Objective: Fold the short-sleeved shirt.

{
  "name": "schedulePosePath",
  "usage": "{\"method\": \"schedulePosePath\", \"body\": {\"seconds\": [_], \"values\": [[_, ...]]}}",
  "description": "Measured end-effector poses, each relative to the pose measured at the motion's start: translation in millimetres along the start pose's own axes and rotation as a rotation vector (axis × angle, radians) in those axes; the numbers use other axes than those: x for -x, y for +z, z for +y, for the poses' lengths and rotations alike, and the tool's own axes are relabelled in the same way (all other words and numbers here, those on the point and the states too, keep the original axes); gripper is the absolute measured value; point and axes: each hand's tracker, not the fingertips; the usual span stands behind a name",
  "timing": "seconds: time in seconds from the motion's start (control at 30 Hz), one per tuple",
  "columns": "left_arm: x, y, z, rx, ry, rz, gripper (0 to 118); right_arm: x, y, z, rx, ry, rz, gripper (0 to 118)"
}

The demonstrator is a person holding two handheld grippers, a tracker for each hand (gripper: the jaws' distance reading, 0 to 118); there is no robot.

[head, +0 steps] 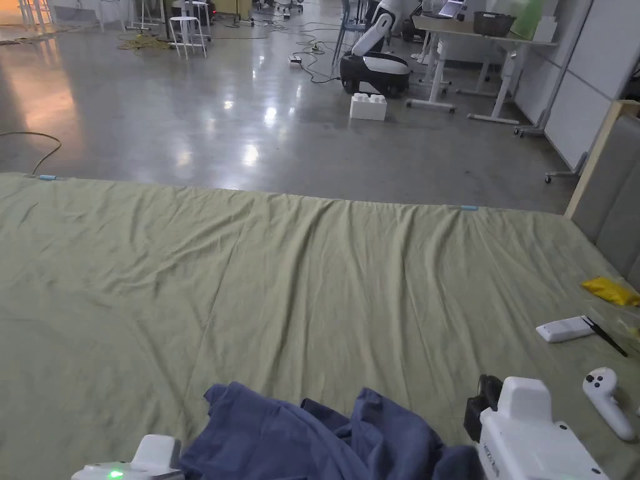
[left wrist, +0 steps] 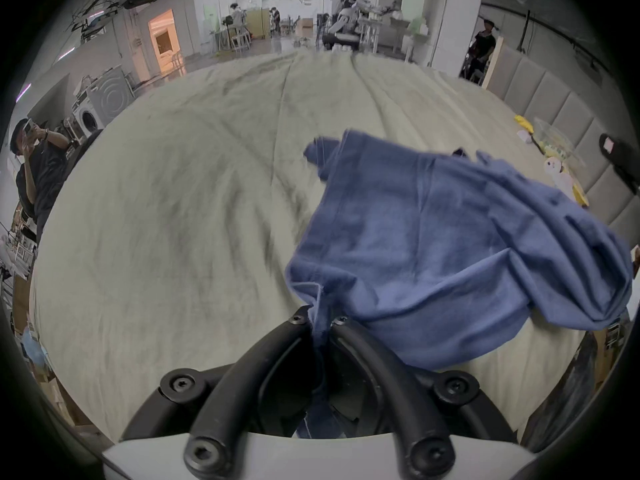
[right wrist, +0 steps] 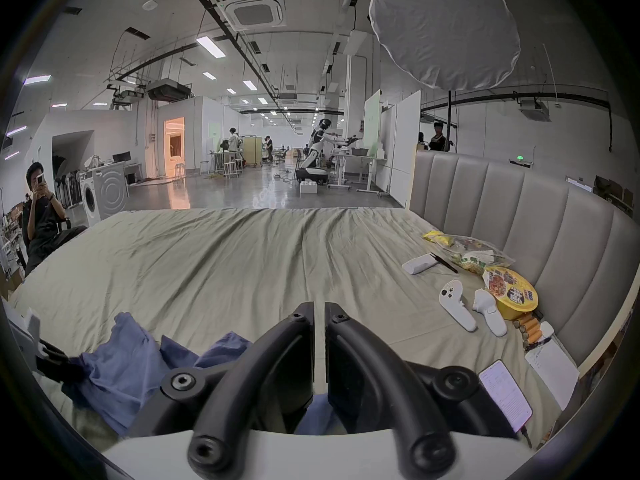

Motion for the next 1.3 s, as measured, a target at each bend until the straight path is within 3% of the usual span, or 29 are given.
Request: {"method": "schedulePosePath", "body": {"seconds": [0.03,0.1,0.2,0.27,0.33,0.43,0.5,0.57,0.6,0.63,0.73,0.8,1.3], "values": [[1.1,7.5,2.6,-0.028,-0.007,0.011,7,-7.1,-7.4,2.8,0.021,0.026,0.02,6],[1.5,26.2,6.8,-0.073,-0.032,0.013,7,-21.4,-28.7,-6.6,0.222,-0.057,0.099,6],[6.3,42.6,10.3,-0.123,-0.014,-0.001,7,-32.1,-55.9,-19.3,0.358,0.049,0.121,12],[9.5,50.3,10.8,-0.148,-0.003,0.012,7,-33.4,-70.8,-35.3,0.433,0.078,0.13,37],[11.7,53.7,9.9,-0.157,-0.009,0.017,7,-29.4,-83.0,-51.6,0.521,0.097,0.159,52],[15.9,53.4,5.7,-0.152,-0.003,0.016,7,-19.0,-96.7,-77.2,0.628,0.129,0.2,63],[17.9,49.7,2.3,-0.139,0.009,0.017,7,-11.5,-100.4,-93.0,0.672,0.16,0.208,56],[19.1,48.2,-2.0,-0.134,0.015,0.016,7,-7.9,-97.0,-101.5,0.635,0.13,0.213,37],[20.3,46.2,-4.4,-0.131,0.017,0.018,7,-7.9,-93.8,-98.6,0.61,0.092,0.19,19],[21.2,46.5,-5.6,-0.135,0.013,0.023,7,-8.2,-92.7,-96.2,0.615,0.059,0.196,8],[22.2,48.4,-4.4,-0.141,0.019,0.021,7,-8.6,-84.7,-88.4,0.598,0.071,0.193,7],[24.0,55.0,-0.5,-0.178,0.034,0.029,7,-8.2,-76.7,-77.9,0.528,0.118,0.168,7],[60.2,133.9,93.8,-0.434,0.009,0.079,7,-41.4,-16.6,80.9,0.163,0.098,0.106,7]]}}
